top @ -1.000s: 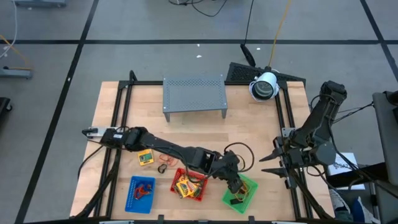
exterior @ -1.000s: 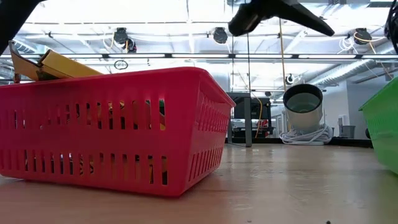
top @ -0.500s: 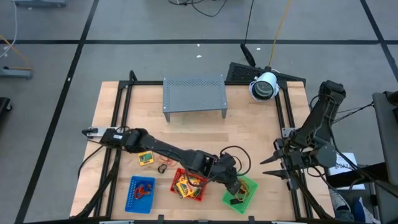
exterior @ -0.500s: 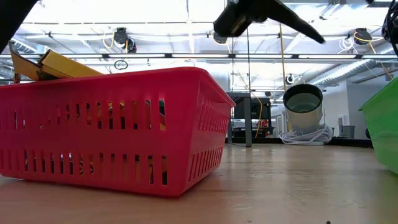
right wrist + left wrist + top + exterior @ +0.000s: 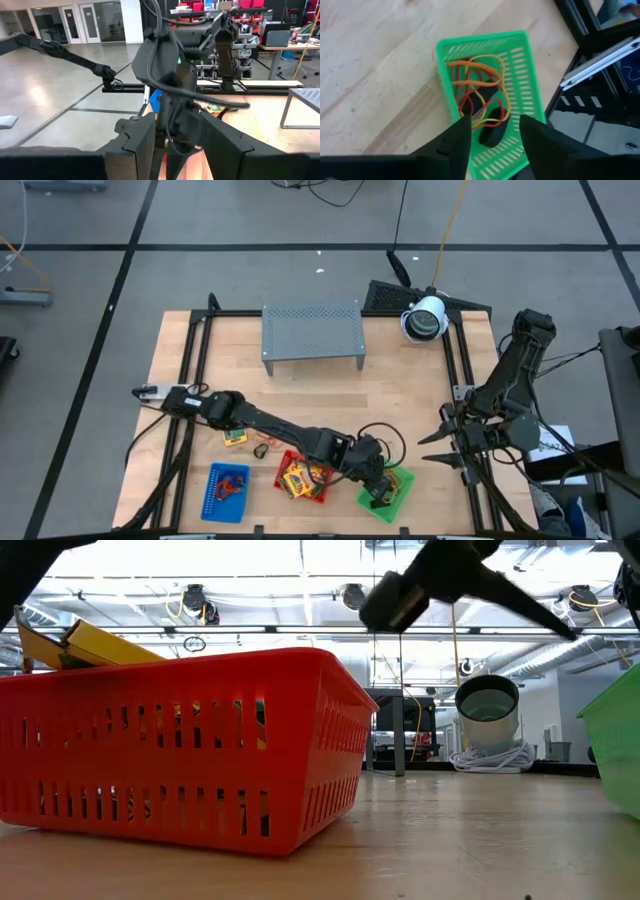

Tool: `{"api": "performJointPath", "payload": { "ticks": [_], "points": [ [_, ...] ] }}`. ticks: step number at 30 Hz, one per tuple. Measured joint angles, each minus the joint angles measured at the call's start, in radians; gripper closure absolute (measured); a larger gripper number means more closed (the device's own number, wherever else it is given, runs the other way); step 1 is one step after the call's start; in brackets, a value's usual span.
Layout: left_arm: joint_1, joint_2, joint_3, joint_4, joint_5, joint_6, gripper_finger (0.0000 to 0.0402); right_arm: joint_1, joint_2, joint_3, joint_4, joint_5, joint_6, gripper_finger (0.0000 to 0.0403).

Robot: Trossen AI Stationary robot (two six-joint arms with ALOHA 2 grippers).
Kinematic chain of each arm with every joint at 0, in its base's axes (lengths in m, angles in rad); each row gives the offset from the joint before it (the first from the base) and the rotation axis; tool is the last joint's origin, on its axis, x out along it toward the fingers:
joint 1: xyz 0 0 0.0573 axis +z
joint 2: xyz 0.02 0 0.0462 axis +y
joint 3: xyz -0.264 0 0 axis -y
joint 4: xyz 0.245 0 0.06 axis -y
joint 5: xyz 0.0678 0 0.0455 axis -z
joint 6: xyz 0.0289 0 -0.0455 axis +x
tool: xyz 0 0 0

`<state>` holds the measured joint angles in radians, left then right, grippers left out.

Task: Pick & Place Office Desk Supplies
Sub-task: Adjust the green basket

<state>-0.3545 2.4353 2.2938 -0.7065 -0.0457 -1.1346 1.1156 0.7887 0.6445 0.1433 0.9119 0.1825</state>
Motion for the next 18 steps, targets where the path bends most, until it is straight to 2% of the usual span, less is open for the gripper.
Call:
{"api": "performJointPath", "payload": {
  "ticks": [5,10,15,18],
  "points": [
    [0.000,-0.001,0.015,0.006,-0.007,0.062,0.0273,-0.001,0.000,0.000,-0.007,-0.001,0.001,0.0261],
    [0.006,0.000,0.014,0.062,0.006,0.228,0.0287,-0.001,0.000,0.000,-0.013,-0.001,0.015,0.0261],
    [0.009,0.001,0.014,0.268,0.018,0.540,0.0254,-0.002,0.000,0.000,-0.017,0.000,0.015,0.0261],
    [0.020,-0.010,0.014,0.376,0.060,0.644,0.0218,-0.023,0.002,0.001,-0.020,-0.004,0.016,0.0261]
  ]
}}
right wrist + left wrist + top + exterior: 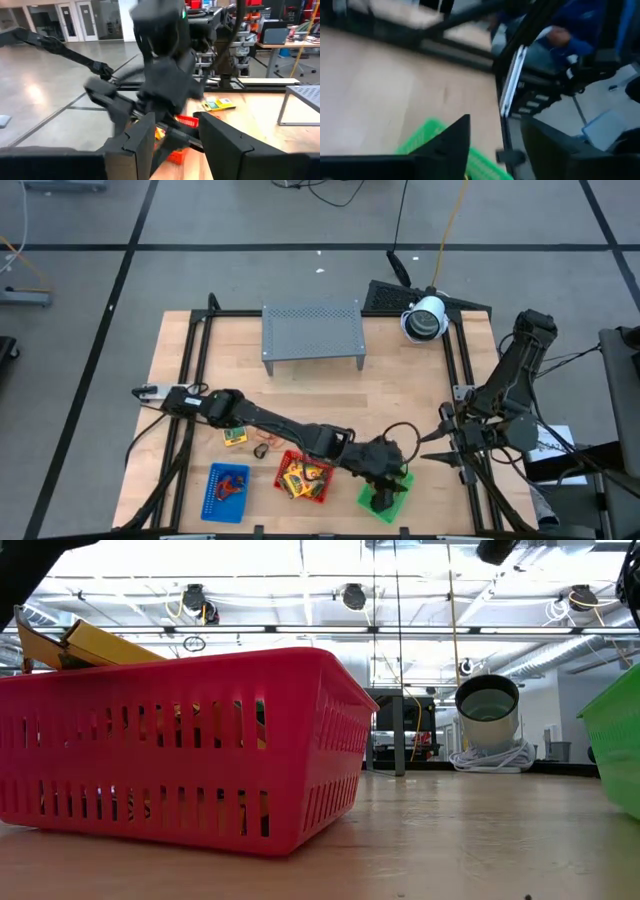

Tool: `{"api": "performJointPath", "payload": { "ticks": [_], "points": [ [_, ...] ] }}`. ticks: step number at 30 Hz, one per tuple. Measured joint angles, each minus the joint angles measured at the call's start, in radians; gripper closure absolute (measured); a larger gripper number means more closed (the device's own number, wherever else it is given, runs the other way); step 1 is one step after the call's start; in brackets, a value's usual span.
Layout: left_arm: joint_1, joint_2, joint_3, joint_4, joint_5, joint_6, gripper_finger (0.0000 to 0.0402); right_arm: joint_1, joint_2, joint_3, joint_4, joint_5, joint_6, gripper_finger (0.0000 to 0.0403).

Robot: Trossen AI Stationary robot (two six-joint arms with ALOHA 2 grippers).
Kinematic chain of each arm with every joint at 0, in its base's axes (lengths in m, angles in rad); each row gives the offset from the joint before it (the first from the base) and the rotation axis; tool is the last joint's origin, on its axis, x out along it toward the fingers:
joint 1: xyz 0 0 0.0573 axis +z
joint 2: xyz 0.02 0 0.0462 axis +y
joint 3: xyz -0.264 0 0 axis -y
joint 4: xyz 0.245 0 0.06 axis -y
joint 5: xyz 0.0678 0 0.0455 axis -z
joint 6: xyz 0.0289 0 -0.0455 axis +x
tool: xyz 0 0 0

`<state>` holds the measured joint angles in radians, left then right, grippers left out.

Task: Pick & Place Office Desk Supplies
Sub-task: Adjust the green basket

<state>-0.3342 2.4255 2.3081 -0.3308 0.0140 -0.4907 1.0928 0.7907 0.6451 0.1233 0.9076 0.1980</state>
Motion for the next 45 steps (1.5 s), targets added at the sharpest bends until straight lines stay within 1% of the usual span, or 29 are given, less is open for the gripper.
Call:
{"api": "performJointPath", "payload": {
  "ticks": [2,4,6,9,11,13,14,17,20,23,25,26,28,30,31,34,36,39,40,42,45],
  "points": [
    [0.011,-0.019,0.000,0.025,0.015,0.068,0.0198,-0.034,0.007,0.007,-0.017,-0.021,0.005,0.0261],
    [0.021,-0.041,0.001,0.017,0.021,0.124,0.0183,-0.078,0.018,0.041,-0.091,-0.083,0.046,0.0261],
    [0.029,-0.073,-0.001,-0.030,0.024,0.177,0.0174,-0.135,0.043,0.098,-0.212,-0.143,0.103,0.0261],
    [0.046,-0.104,-0.018,-0.039,0.047,0.233,0.0170,-0.226,0.108,0.192,-0.436,-0.211,0.202,0.0261],
    [0.066,-0.112,-0.025,-0.036,0.091,0.263,0.0170,-0.279,0.150,0.256,-0.553,-0.252,0.269,0.0261],
    [0.087,-0.117,-0.026,-0.081,0.154,0.285,0.0170,-0.315,0.186,0.311,-0.631,-0.298,0.320,0.0261],
    [0.097,-0.118,-0.026,-0.092,0.186,0.289,0.0170,-0.329,0.199,0.333,-0.664,-0.319,0.338,0.0261],
    [0.110,-0.119,-0.026,-0.138,0.238,0.308,0.0170,-0.350,0.233,0.385,-0.725,-0.382,0.385,0.0261],
    [0.113,-0.120,-0.026,-0.140,0.290,0.339,0.0169,-0.353,0.249,0.424,-0.812,-0.397,0.449,0.0261],
    [0.117,-0.149,-0.027,-0.188,0.324,0.380,0.0173,-0.353,0.253,0.456,-0.919,-0.396,0.524,0.0261],
    [0.118,-0.189,-0.040,-0.251,0.311,0.403,0.0181,-0.352,0.244,0.468,-0.944,-0.387,0.551,0.0261],
    [0.120,-0.214,-0.060,-0.248,0.290,0.411,0.0187,-0.351,0.237,0.471,-0.936,-0.385,0.553,0.0261],
    [0.125,-0.282,-0.154,-0.230,0.261,0.419,0.0200,-0.351,0.224,0.472,-0.903,-0.382,0.548,0.0261],
    [0.135,-0.369,-0.308,-0.127,0.250,0.411,0.0213,-0.350,0.215,0.472,-0.862,-0.356,0.525,0.0261],
    [0.143,-0.422,-0.412,-0.057,0.253,0.396,0.0219,-0.350,0.214,0.472,-0.844,-0.345,0.512,0.0261],
    [0.165,-0.611,-0.760,0.245,0.266,0.335,0.0234,-0.350,0.209,0.472,-0.816,-0.311,0.494,0.0261],
    [0.177,-0.749,-0.989,0.430,0.247,0.282,0.0241,-0.359,0.213,0.472,-0.819,-0.308,0.501,0.0261],
    [0.186,-0.949,-1.285,0.669,0.206,0.243,0.0244,-0.409,0.243,0.472,-0.805,-0.311,0.516,0.0261],
    [0.186,-1.010,-1.371,0.729,0.189,0.239,0.0244,-0.435,0.256,0.472,-0.792,-0.331,0.520,0.0261],
    [0.179,-1.124,-1.517,0.822,0.161,0.224,0.0242,-0.493,0.289,0.475,-0.775,-0.412,0.527,0.0261],
    [0.149,-1.271,-1.674,0.863,0.096,0.200,0.0241,-0.582,0.365,0.504,-0.802,-0.585,0.579,0.0261]
  ]
}}
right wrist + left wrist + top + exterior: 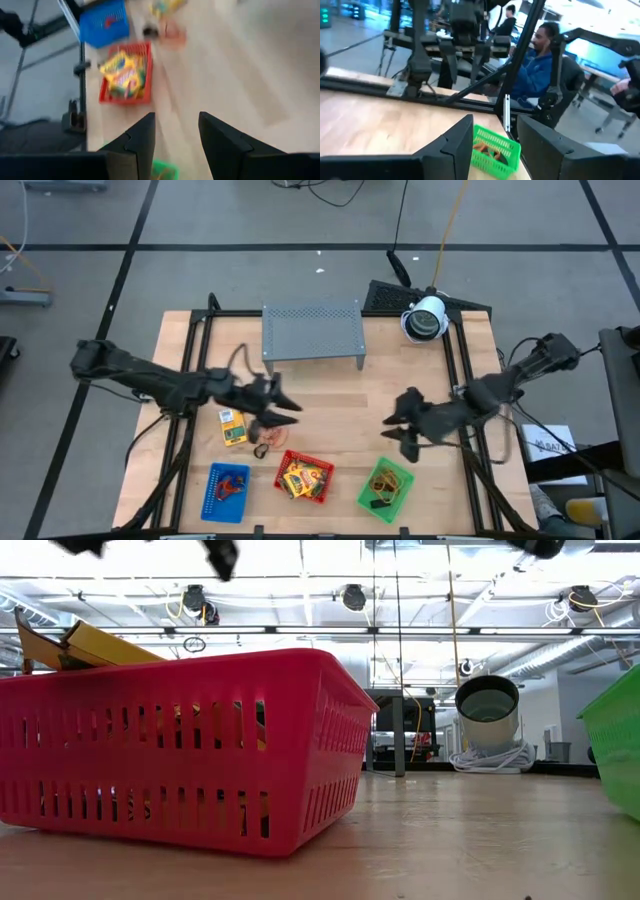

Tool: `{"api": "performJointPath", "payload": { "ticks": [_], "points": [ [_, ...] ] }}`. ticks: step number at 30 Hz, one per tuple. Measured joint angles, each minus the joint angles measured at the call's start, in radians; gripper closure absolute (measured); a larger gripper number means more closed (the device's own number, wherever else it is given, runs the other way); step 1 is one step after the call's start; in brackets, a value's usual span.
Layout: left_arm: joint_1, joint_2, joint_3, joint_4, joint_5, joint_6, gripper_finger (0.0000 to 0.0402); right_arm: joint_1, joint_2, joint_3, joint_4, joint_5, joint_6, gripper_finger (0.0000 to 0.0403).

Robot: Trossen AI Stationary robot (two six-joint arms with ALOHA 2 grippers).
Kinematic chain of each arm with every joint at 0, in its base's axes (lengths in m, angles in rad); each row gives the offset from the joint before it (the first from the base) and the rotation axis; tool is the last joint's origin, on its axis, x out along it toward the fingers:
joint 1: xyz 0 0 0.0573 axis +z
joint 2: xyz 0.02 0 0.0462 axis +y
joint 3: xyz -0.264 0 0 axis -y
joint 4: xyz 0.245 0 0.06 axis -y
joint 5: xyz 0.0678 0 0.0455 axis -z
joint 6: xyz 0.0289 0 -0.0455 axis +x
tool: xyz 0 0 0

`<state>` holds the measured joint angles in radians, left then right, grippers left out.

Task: Pick & Place Office Desk Supplies
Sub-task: Adjust the green basket

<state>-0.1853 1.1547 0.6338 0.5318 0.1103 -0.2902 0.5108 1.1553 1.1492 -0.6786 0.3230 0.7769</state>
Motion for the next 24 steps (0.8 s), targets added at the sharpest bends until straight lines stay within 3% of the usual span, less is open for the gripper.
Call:
{"api": "performJointPath", "payload": {
  "ticks": [5,9,15,24],
  "points": [
    [-0.056,-0.131,-0.141,-0.009,-0.070,-0.028,0.0240,-0.073,0.155,0.061,-0.127,-0.207,0.087,0.0261],
    [-0.098,-0.183,-0.169,-0.005,-0.078,-0.047,0.0240,-0.075,0.251,0.087,-0.259,-0.278,0.191,0.0261],
    [-0.145,-0.183,-0.169,-0.006,-0.077,-0.052,0.0240,-0.014,0.306,0.088,-0.293,-0.301,0.349,0.0261],
    [-0.157,-0.180,-0.169,-0.058,-0.076,-0.029,0.0240,0.092,0.314,0.086,-0.207,-0.246,0.495,0.0261]
  ]
}}
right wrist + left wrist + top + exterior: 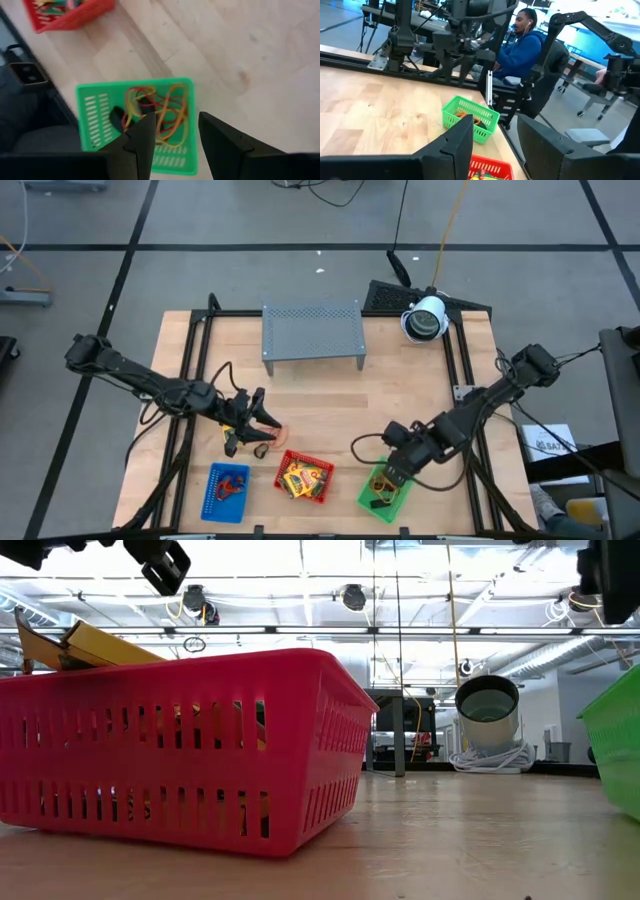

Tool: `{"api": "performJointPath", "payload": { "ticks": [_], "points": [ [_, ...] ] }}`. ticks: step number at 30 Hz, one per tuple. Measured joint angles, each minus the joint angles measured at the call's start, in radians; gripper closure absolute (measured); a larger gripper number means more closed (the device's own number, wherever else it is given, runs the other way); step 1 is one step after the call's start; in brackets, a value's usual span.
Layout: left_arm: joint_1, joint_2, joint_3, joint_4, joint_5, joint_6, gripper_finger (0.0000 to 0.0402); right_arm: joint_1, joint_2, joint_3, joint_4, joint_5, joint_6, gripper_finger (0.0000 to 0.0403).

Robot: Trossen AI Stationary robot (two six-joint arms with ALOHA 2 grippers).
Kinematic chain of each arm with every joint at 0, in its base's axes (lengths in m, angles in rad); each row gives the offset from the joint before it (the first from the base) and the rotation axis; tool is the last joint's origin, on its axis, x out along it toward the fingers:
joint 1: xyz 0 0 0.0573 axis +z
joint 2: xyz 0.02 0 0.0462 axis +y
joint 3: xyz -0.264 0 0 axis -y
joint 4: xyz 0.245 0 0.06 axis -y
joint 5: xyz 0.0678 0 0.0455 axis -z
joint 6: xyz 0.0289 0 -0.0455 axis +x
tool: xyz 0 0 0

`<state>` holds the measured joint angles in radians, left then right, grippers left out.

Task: Pick & Place Office Desk Supplies
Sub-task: Adjust the green basket

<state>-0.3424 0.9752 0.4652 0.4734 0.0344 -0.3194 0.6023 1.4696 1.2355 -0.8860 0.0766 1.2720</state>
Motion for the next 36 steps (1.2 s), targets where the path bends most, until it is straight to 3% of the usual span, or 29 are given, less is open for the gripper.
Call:
{"api": "performJointPath", "payload": {
  "ticks": [18,36],
  "points": [
    [0.001,0.000,0.000,-0.001,0.000,-0.006,0.0240,0.042,0.002,-0.226,0.271,-0.082,0.069,0.0261],
    [0.001,0.000,0.000,0.001,-0.010,-0.012,0.0240,0.067,-0.001,-0.287,0.306,-0.083,0.097,0.0261]
  ]
}}
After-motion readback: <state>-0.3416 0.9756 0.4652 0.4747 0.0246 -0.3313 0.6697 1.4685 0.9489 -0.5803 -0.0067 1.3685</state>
